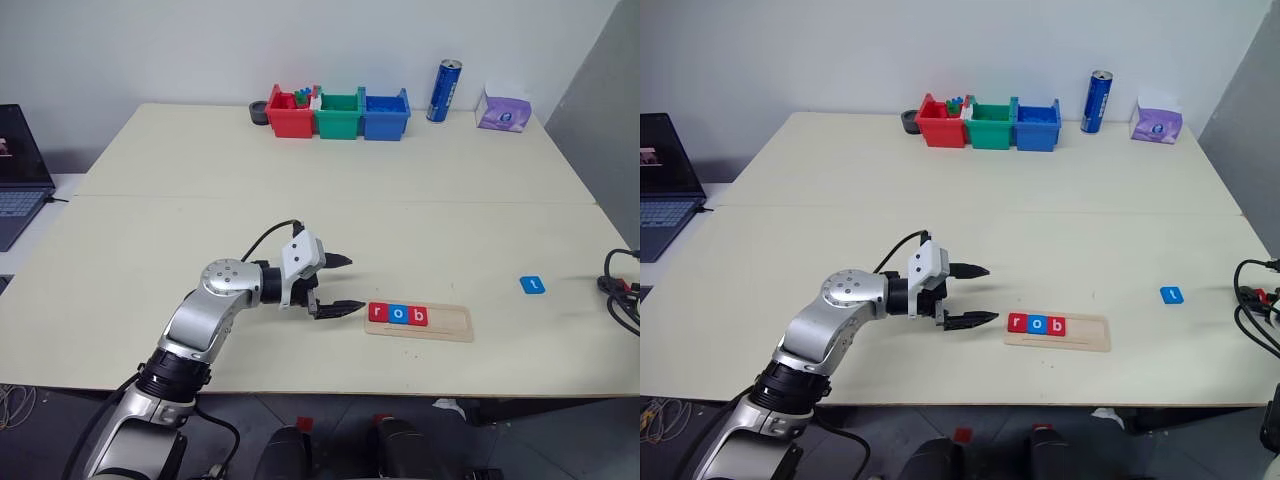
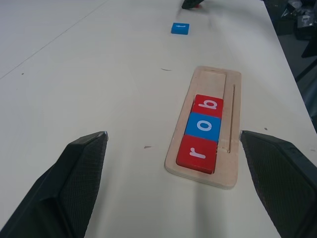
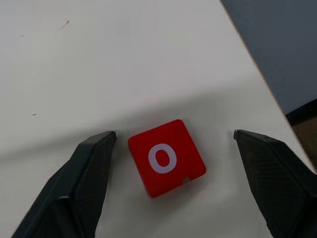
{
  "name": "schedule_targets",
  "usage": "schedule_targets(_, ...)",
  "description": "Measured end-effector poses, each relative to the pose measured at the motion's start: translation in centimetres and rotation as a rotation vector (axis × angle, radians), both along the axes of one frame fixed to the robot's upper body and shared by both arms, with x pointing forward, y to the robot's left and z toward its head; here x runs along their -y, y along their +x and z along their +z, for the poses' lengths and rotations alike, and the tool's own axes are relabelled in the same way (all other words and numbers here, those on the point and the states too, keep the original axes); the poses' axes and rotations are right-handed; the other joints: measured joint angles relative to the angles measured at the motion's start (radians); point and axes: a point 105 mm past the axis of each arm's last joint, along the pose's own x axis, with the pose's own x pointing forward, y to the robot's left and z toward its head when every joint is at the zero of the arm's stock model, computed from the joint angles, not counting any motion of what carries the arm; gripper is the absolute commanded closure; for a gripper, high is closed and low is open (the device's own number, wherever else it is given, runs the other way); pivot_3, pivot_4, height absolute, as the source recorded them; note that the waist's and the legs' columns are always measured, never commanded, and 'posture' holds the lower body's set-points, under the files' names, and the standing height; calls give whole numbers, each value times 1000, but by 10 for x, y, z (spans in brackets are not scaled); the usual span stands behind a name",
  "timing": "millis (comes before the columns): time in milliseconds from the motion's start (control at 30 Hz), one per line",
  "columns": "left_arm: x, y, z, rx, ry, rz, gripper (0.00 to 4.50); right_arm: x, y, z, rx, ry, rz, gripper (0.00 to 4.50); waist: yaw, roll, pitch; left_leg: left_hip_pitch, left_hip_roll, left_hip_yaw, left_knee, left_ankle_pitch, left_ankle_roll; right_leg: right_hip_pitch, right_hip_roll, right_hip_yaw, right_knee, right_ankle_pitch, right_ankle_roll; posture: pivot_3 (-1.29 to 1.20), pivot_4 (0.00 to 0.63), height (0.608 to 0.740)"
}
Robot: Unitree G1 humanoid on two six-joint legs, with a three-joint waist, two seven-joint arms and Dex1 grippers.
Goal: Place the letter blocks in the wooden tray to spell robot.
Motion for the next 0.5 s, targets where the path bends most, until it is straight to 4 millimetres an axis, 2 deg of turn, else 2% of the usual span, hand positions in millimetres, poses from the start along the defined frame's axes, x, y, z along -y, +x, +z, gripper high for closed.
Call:
schedule_targets(167,0,0,0,0,1,0,0,1,-3,-3,8,22,-12,3028,5,0,0,1,0,-3,1,0,0,4,0,-1,-1,0,0,0,150,740)
schedule_targets(367,-2,0,0,1,6,5,0,-3,-12,-2,-2,1,46,3054,6,0,0,2,0,-4,1,0,0,5,0,-2,-2,0,0,0,150,740)
schedule_targets(500,-5,0,-3,-6,12,16,0,-30,-28,-3,-13,-14,158,3054,4,0,0,2,1,-6,0,0,0,5,0,-3,-1,0,1,0,150,740)
